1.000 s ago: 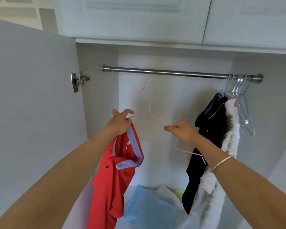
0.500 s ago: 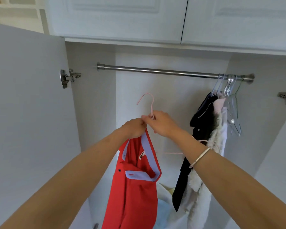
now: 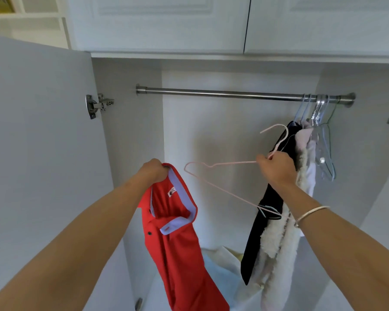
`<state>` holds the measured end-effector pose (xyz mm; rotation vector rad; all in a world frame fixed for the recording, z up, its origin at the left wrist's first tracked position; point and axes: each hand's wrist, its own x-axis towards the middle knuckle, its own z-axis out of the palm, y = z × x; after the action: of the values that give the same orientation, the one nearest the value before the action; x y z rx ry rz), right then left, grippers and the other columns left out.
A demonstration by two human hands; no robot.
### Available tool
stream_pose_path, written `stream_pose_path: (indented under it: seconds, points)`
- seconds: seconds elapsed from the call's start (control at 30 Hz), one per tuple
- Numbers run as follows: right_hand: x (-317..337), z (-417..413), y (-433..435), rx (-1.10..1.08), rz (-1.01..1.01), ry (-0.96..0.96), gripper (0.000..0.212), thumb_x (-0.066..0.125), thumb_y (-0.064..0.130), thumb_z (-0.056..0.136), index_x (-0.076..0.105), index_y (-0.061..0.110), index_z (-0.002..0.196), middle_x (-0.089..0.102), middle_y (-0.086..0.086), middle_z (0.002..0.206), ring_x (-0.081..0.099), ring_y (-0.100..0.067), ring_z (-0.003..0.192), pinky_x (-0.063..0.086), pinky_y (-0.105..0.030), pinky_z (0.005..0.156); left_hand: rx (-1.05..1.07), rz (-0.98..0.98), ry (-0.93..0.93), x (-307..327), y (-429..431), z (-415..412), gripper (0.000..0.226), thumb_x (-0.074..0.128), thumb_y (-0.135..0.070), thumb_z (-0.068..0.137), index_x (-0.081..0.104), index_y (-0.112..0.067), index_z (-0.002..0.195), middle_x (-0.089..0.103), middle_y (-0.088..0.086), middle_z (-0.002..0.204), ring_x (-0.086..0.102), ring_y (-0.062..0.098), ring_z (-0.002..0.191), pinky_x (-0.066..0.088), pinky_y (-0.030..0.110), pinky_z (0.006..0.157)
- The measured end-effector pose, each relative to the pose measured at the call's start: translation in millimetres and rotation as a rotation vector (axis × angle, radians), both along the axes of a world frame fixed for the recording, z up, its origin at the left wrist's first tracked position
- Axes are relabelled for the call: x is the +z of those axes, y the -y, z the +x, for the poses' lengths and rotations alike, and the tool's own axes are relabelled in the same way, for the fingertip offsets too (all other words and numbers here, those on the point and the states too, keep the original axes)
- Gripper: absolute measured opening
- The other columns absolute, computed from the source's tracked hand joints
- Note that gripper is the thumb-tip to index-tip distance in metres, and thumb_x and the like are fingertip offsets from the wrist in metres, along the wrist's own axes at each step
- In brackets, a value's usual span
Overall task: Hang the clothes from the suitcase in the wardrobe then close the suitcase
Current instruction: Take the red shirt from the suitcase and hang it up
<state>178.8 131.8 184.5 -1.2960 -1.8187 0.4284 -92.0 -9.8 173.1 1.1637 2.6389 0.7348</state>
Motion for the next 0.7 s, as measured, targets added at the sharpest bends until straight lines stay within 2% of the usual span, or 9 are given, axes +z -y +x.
stream_pose_path:
  seconds: [0.13, 0.23, 0.33, 0.4, 0.47, 0.5, 0.57, 0.63, 0.7]
  points:
    - [-1, -18, 16, 0.082, 0.009, 0.018, 0.039, 0.056, 0.028, 0.083, 0.048, 0.007, 0.052, 0.049, -0.011, 0.055, 0.054, -0.034, 0.062, 0.037, -0.031, 0.056, -0.005, 0.074, 0.007, 9, -5, 9, 0.043, 0.046, -0.029, 0.096, 0.059, 0.001, 0.123, 0.058, 0.024, 0.128, 0.055, 0.04, 0.116, 0.045, 0.035, 0.091]
    - [-2, -41, 35, 0.11, 0.051, 0.015, 0.038, 0.055, 0.026, 0.085, 0.048, 0.006, 0.054, 0.05, -0.013, 0.057, 0.051, -0.033, 0.062, 0.032, -0.03, 0.055, -0.098, 0.136, -0.021, 19, -12, 28, 0.035, 0.045, -0.027, 0.095, 0.066, 0.0, 0.107, 0.064, 0.023, 0.116, 0.06, 0.039, 0.106, 0.044, 0.032, 0.08]
    - [-15, -68, 48, 0.175, 0.043, -0.007, 0.04, 0.052, 0.031, 0.087, 0.045, 0.009, 0.054, 0.057, -0.015, 0.063, 0.06, -0.037, 0.072, 0.034, -0.03, 0.058, -0.255, 0.182, -0.008, 31, -19, 54, 0.033, 0.045, -0.024, 0.096, 0.067, 0.001, 0.092, 0.067, 0.023, 0.104, 0.062, 0.035, 0.095, 0.04, 0.03, 0.072]
    - [-25, -85, 58, 0.245, 0.028, -0.053, 0.042, 0.047, 0.035, 0.092, 0.047, 0.011, 0.058, 0.062, -0.017, 0.07, 0.061, -0.037, 0.075, 0.034, -0.031, 0.059, -0.34, 0.294, 0.126, 42, -20, 75, 0.027, 0.046, -0.017, 0.094, 0.067, -0.003, 0.083, 0.065, 0.019, 0.089, 0.056, 0.026, 0.08, 0.039, 0.029, 0.069]
    - [-28, -96, 71, 0.305, -0.038, -0.203, 0.046, 0.041, 0.033, 0.098, 0.047, 0.014, 0.057, 0.059, -0.011, 0.065, 0.056, -0.031, 0.069, 0.033, -0.034, 0.059, -0.37, 0.447, 0.336, 53, -18, 95, 0.019, 0.047, -0.009, 0.089, 0.064, -0.007, 0.079, 0.058, 0.012, 0.076, 0.049, 0.02, 0.071, 0.04, 0.028, 0.067]
    - [-29, -101, 77, 0.325, -0.091, -0.313, 0.048, 0.039, 0.032, 0.099, 0.046, 0.015, 0.054, 0.056, -0.008, 0.062, 0.053, -0.028, 0.066, 0.034, -0.038, 0.059, -0.397, 0.504, 0.456, 58, -15, 100, 0.014, 0.048, -0.006, 0.084, 0.062, -0.006, 0.083, 0.055, 0.01, 0.075, 0.048, 0.019, 0.069, 0.04, 0.028, 0.066]
    - [-28, -105, 79, 0.321, -0.192, -0.518, 0.05, 0.038, 0.034, 0.099, 0.05, 0.017, 0.054, 0.06, -0.009, 0.062, 0.055, -0.026, 0.065, 0.042, -0.042, 0.065, -0.477, 0.524, 0.634, 65, -9, 104, 0.024, 0.05, -0.009, 0.072, 0.059, -0.006, 0.095, 0.053, 0.008, 0.079, 0.046, 0.018, 0.073, 0.039, 0.027, 0.064]
    - [-23, -104, 76, 0.281, -0.227, -0.634, 0.051, 0.035, 0.037, 0.099, 0.056, 0.016, 0.058, 0.065, -0.011, 0.068, 0.061, -0.027, 0.069, 0.045, -0.038, 0.068, -0.509, 0.441, 0.496, 70, -3, 96, 0.031, 0.052, -0.014, 0.078, 0.061, -0.011, 0.108, 0.056, 0.004, 0.095, 0.049, 0.016, 0.087, 0.039, 0.021, 0.069]
    - [-17, -99, 73, 0.263, -0.221, -0.679, 0.05, 0.035, 0.033, 0.101, 0.051, 0.013, 0.057, 0.057, -0.006, 0.06, 0.052, -0.02, 0.059, 0.039, -0.033, 0.06, -0.411, 0.385, -0.004, 71, -1, 74, 0.039, 0.049, -0.025, 0.086, 0.061, -0.021, 0.123, 0.056, 0.005, 0.12, 0.048, 0.019, 0.114, 0.036, 0.021, 0.092]
